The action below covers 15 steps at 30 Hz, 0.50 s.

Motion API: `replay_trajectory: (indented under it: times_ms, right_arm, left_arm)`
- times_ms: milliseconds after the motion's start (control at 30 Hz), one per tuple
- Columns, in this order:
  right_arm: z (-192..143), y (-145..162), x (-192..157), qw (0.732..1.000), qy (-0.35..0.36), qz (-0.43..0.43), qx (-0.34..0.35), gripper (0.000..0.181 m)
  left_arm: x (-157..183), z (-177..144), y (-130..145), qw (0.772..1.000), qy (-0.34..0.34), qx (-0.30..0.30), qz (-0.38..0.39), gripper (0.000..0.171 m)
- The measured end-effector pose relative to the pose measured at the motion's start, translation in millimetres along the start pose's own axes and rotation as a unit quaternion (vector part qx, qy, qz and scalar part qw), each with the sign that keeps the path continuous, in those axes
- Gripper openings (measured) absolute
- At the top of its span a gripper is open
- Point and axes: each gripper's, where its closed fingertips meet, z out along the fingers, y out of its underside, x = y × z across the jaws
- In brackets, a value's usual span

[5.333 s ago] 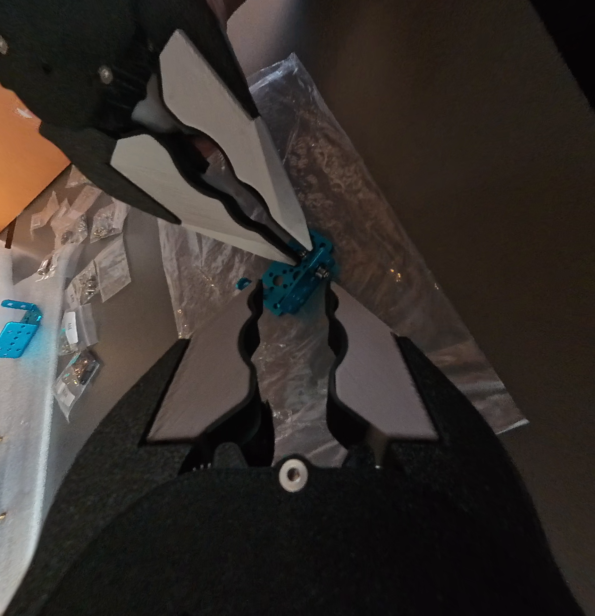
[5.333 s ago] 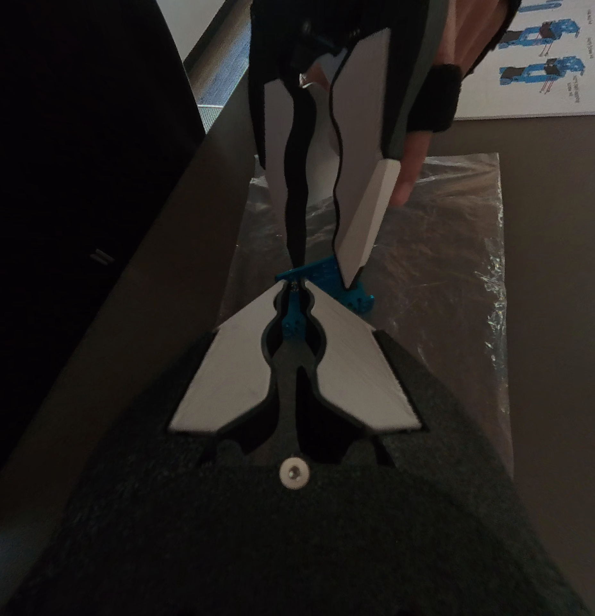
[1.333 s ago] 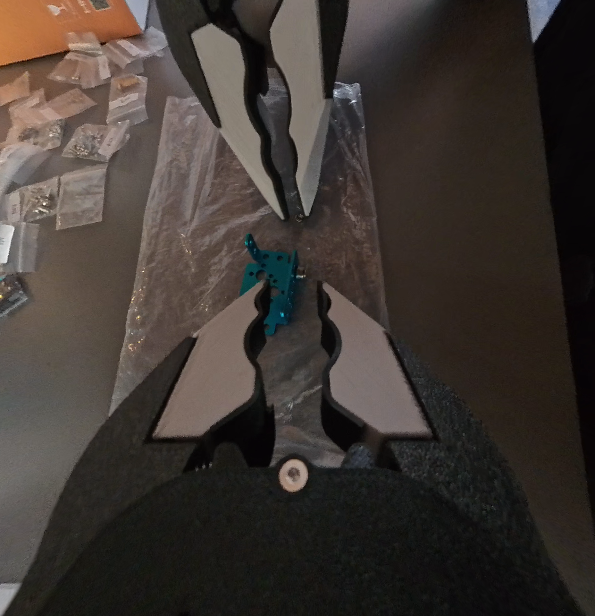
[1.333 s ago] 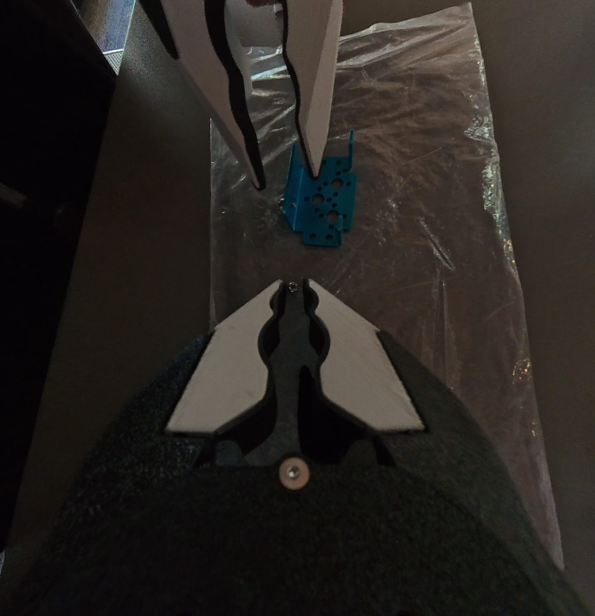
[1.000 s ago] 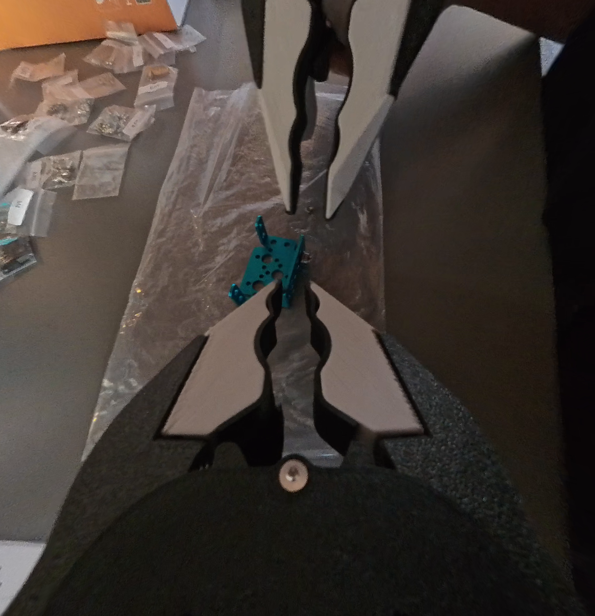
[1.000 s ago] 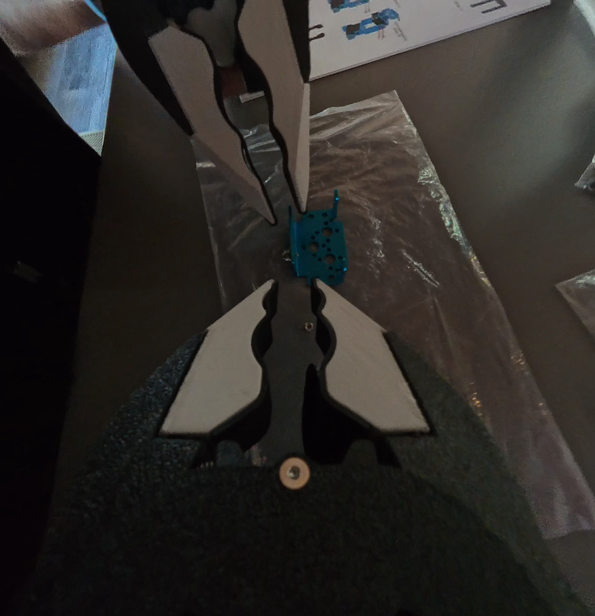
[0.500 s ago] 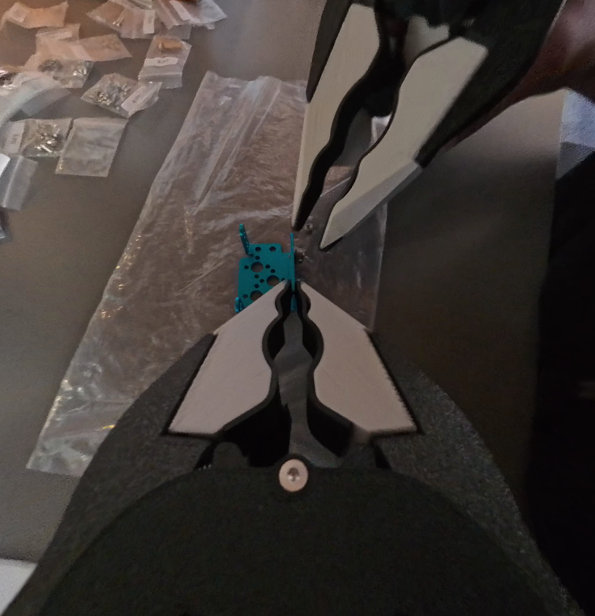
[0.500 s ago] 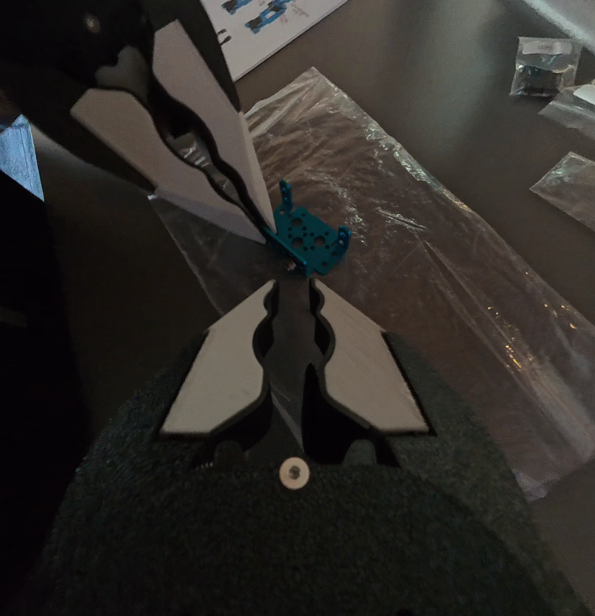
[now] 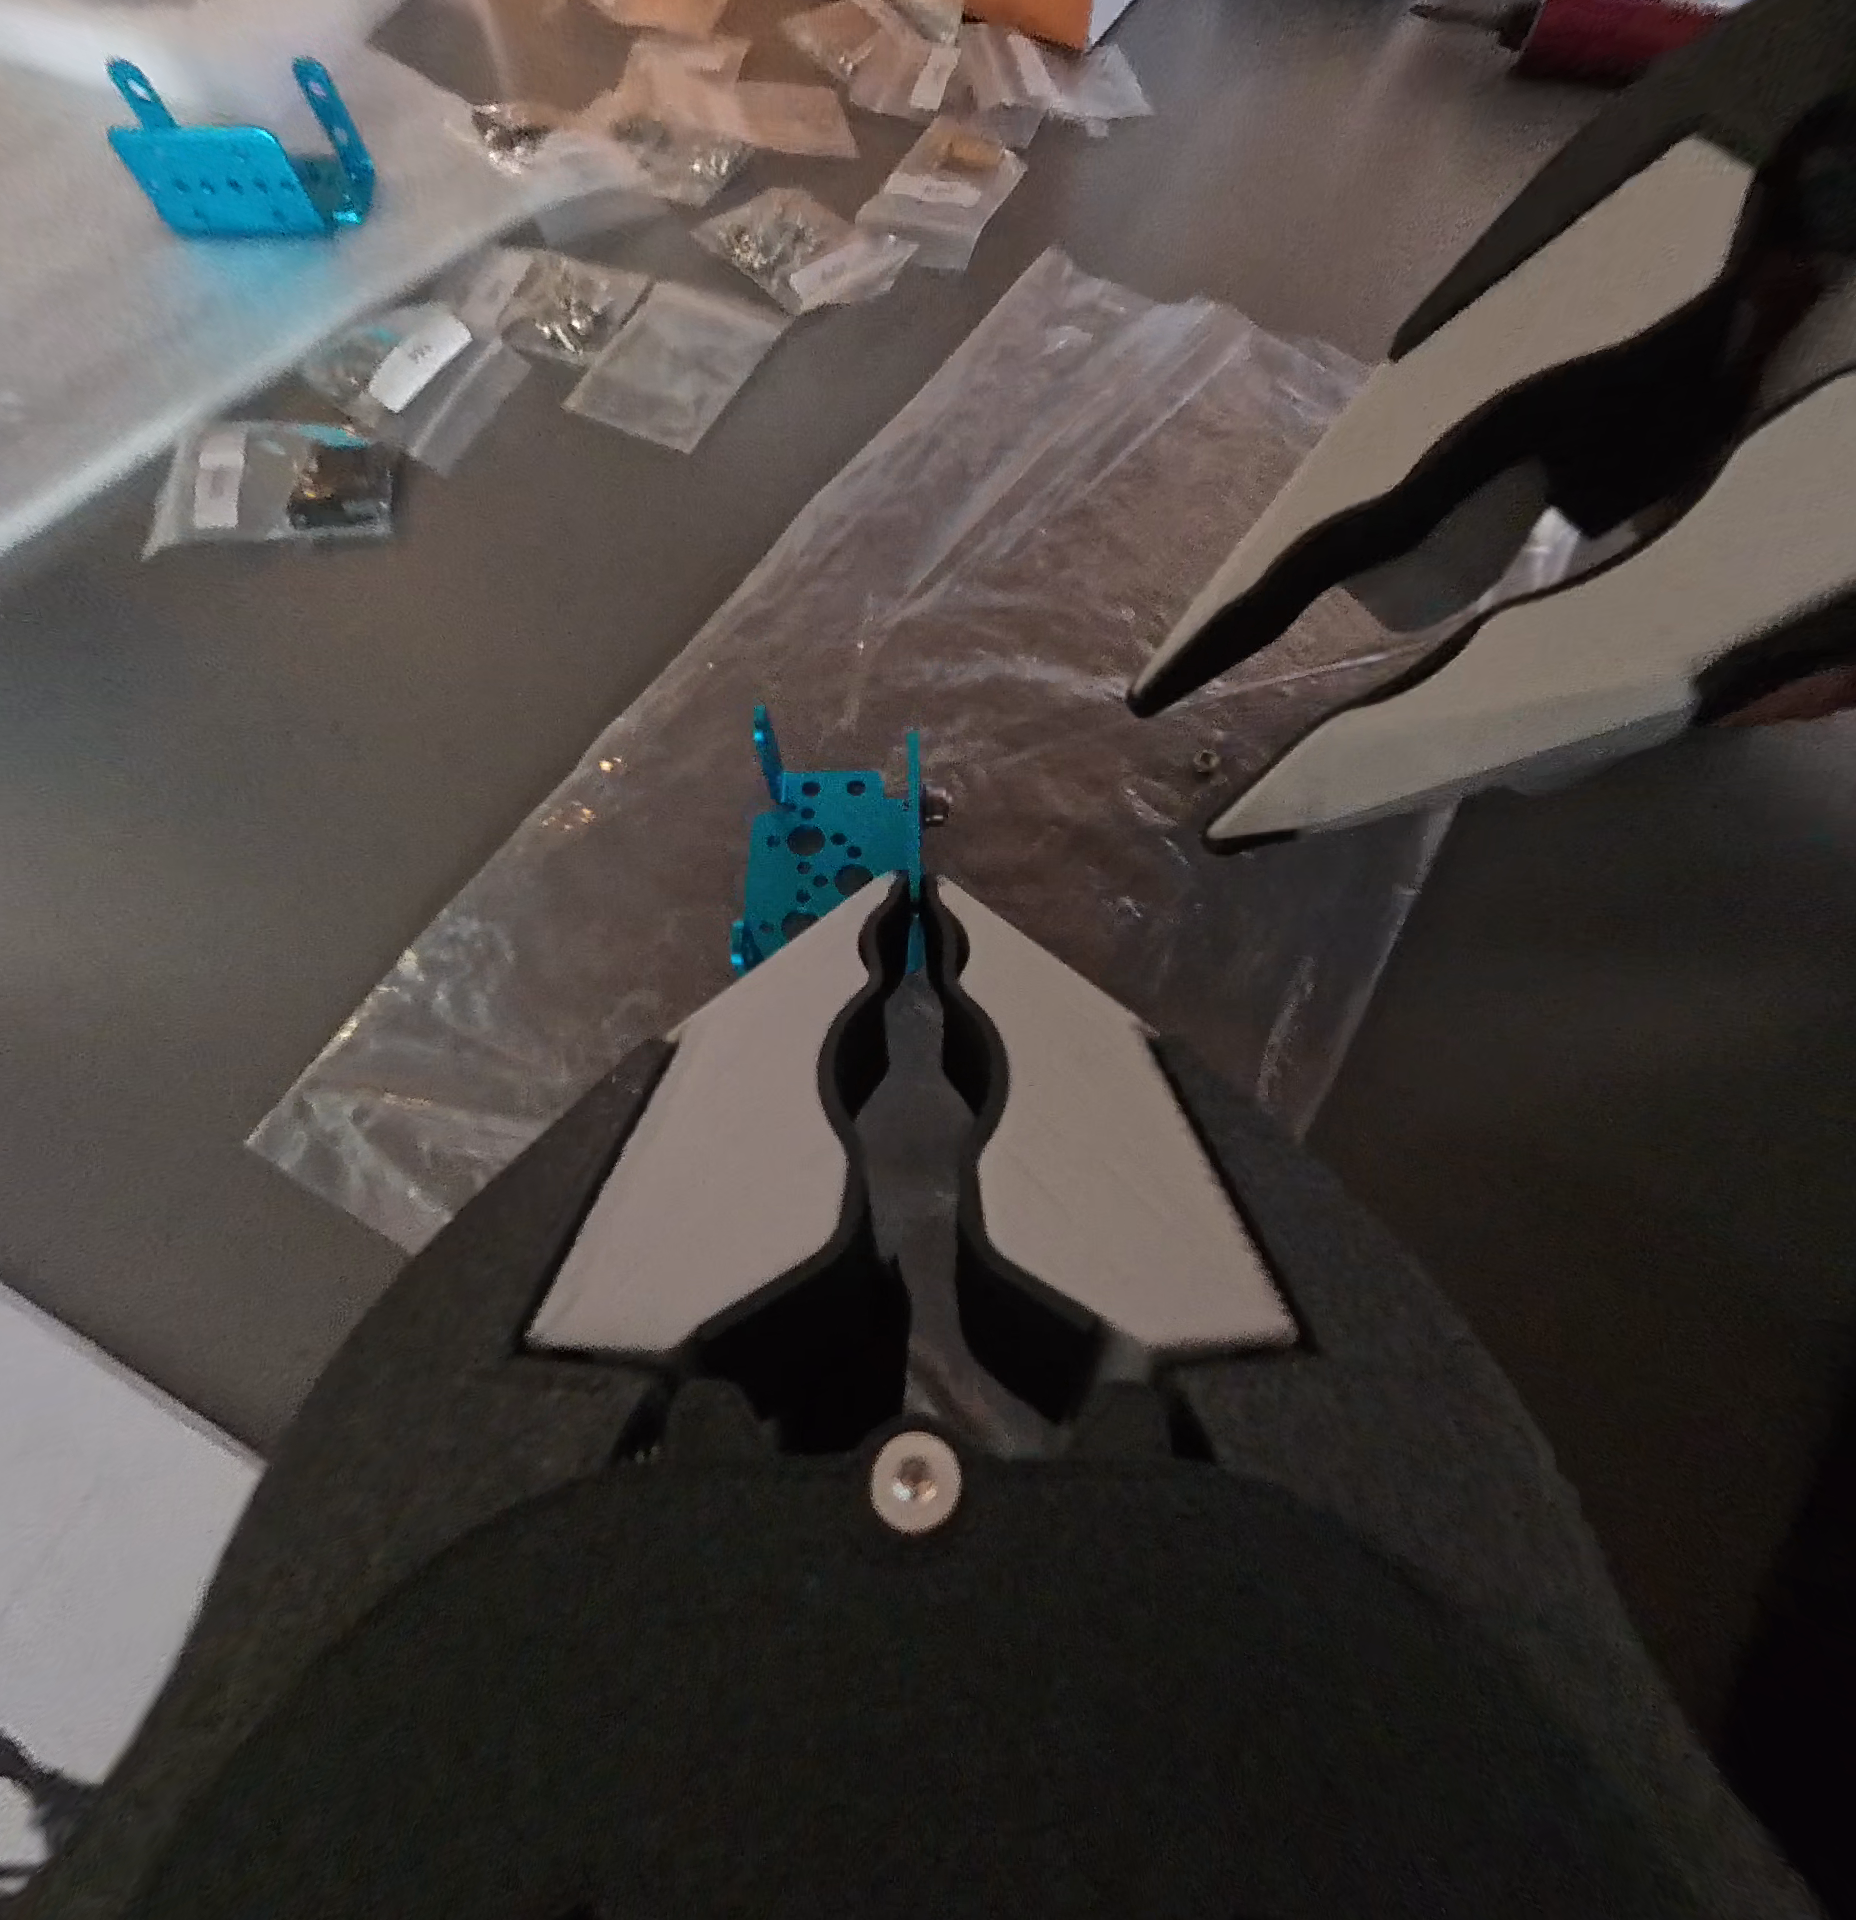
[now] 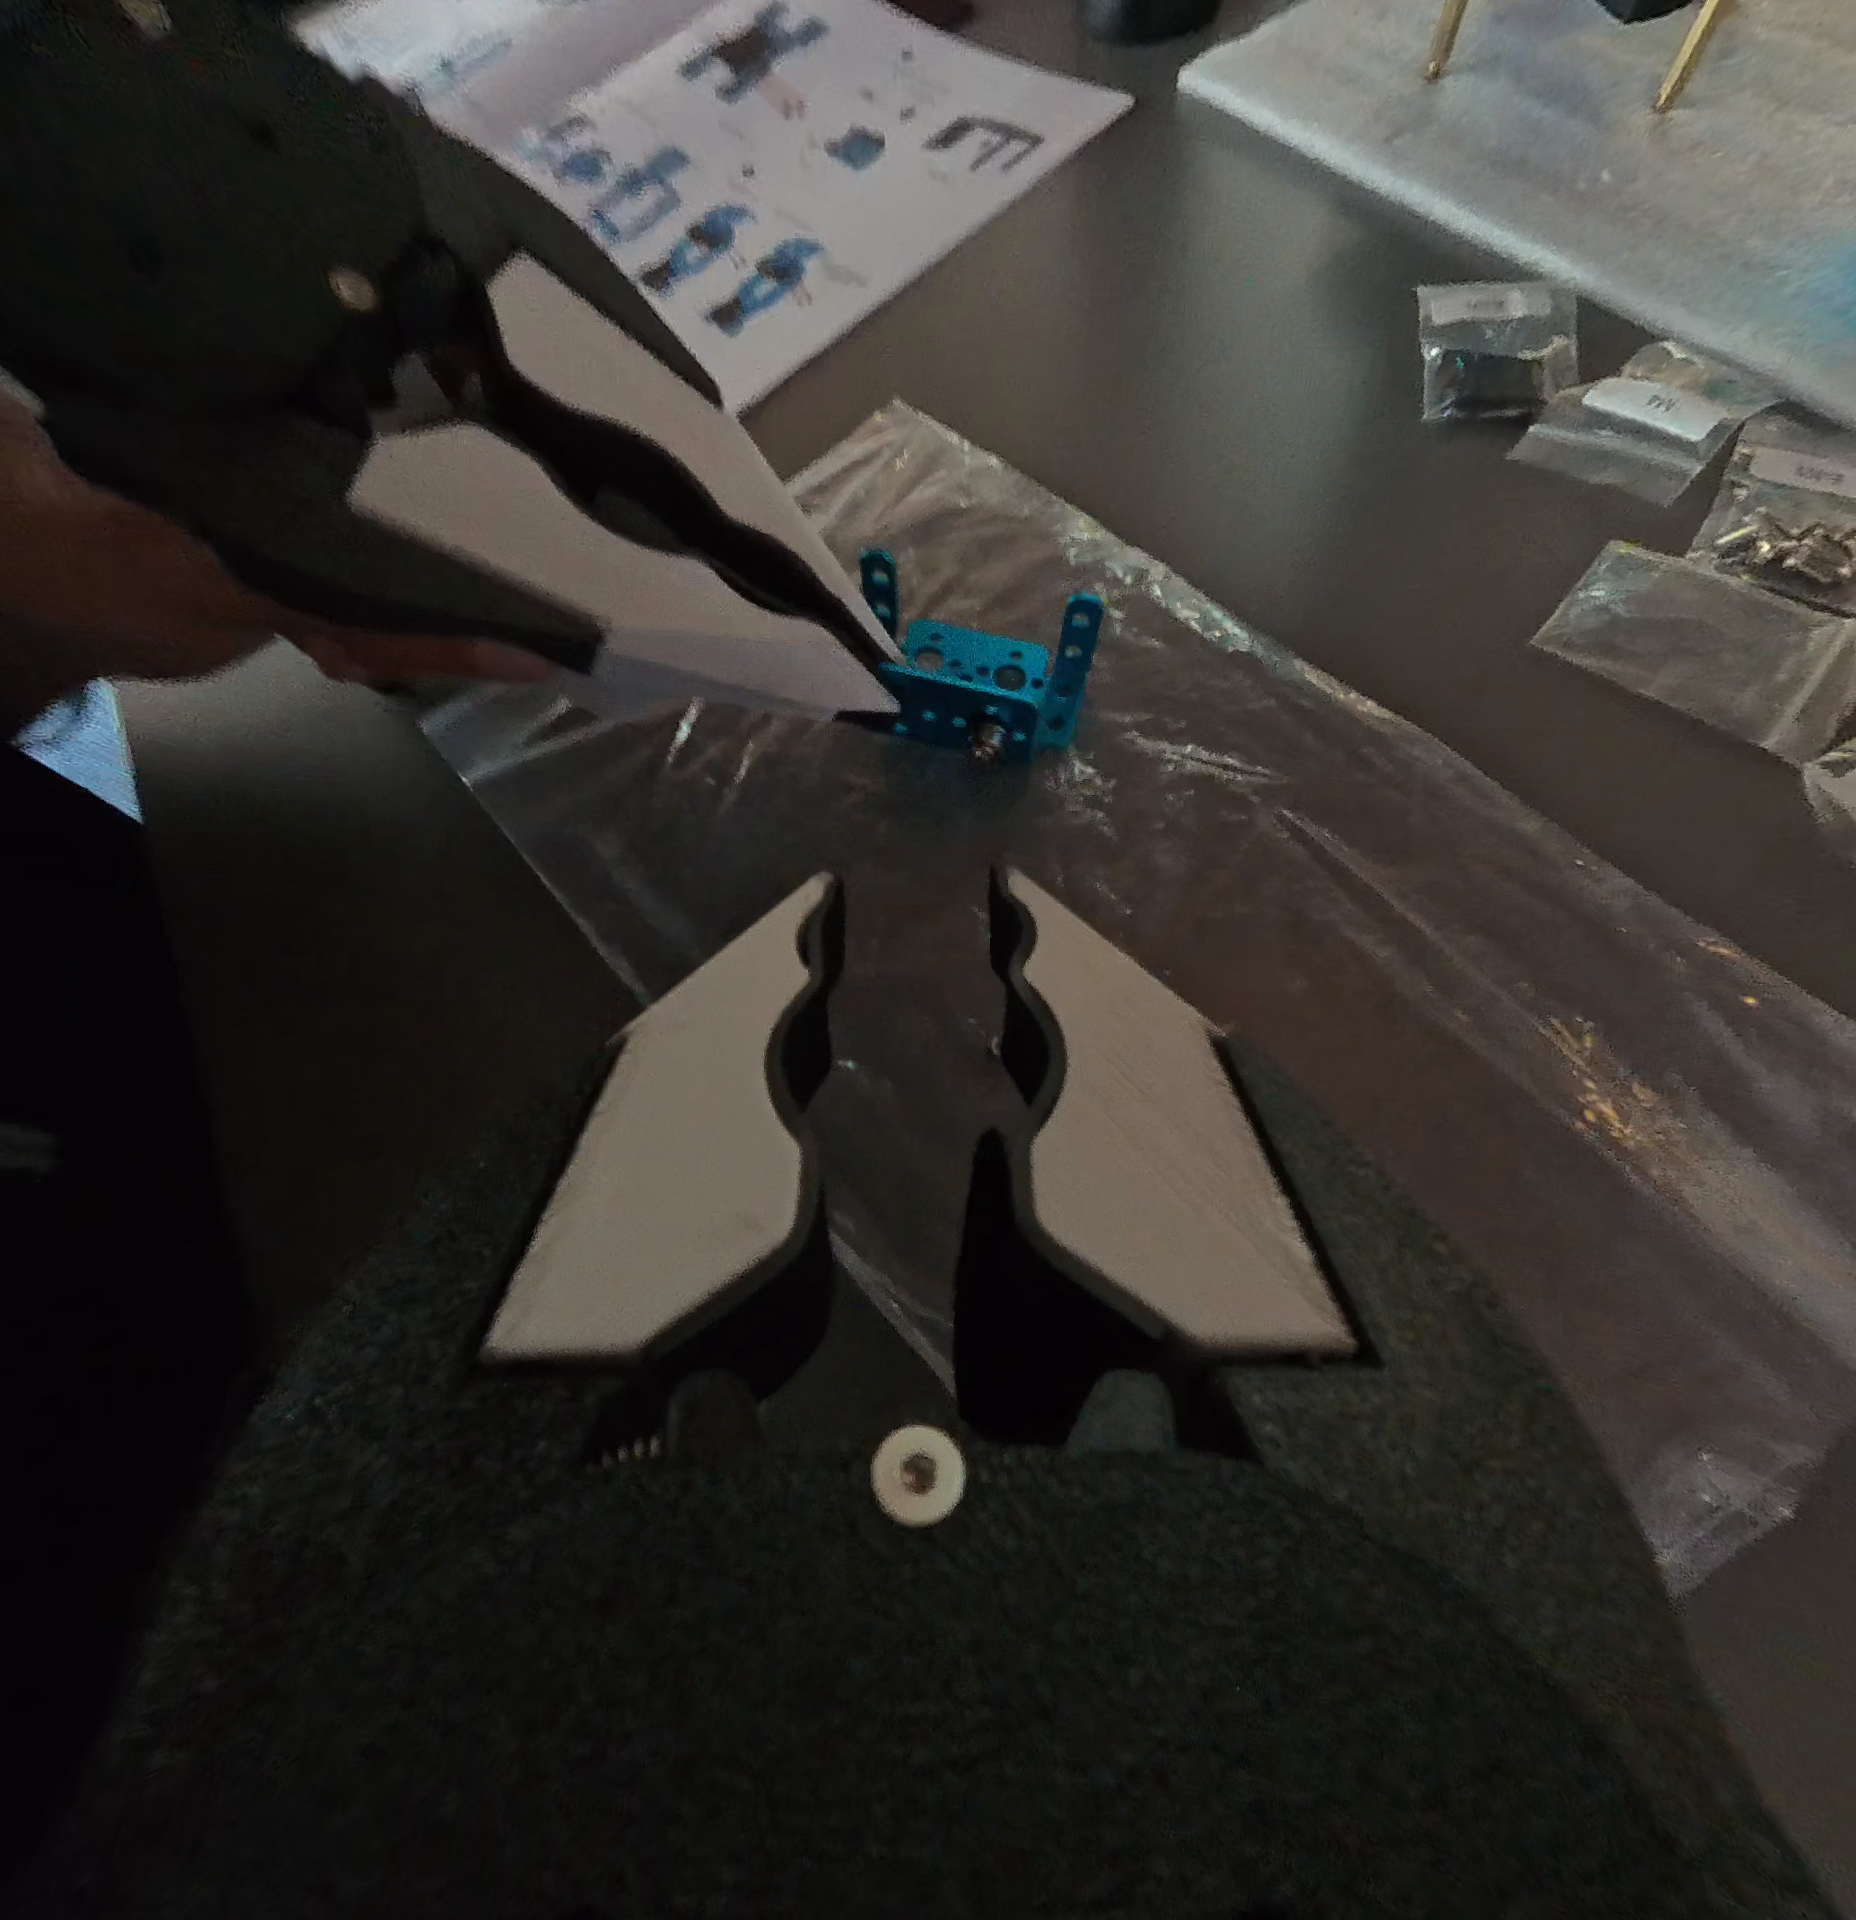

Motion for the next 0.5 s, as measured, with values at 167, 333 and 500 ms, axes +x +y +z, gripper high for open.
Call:
replay_trajectory:
  times_ms: [167,333,500]
  right_arm:
    - [-2,12,-2,0.999,0.017,-0.015,-0.032,0.028]
    - [-11,30,9,0.997,0.042,-0.031,-0.059,0.021]
    - [-13,27,10,0.998,0.026,-0.003,-0.052,0.019]
  left_arm:
    - [33,-18,-1,0.993,0.105,0.020,0.047,0.002]
    - [40,-38,22,0.969,0.191,-0.014,0.159,0.001]
    - [31,-49,36,0.905,0.309,-0.053,0.287,0.002]
